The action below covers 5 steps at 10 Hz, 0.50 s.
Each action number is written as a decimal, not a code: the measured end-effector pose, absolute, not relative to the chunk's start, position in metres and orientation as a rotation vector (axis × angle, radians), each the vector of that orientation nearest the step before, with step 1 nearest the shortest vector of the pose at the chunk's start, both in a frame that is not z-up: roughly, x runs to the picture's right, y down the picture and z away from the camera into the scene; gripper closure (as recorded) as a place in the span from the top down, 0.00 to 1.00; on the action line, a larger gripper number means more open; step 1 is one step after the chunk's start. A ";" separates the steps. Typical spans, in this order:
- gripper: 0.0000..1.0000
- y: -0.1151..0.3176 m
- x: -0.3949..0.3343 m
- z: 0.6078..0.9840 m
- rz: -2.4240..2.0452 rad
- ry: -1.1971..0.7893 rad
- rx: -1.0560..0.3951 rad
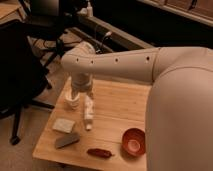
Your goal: Place the ceramic cup in the ceramic bowl
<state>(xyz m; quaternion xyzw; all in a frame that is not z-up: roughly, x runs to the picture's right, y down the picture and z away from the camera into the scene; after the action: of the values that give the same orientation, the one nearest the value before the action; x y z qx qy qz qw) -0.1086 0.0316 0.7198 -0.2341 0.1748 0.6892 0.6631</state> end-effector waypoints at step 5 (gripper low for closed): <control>0.65 0.009 -0.133 0.762 1.544 0.344 -0.482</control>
<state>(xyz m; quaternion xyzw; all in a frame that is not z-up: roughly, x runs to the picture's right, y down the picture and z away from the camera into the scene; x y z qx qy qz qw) -0.1334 0.0092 0.7615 -0.2144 0.1532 0.6870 0.6772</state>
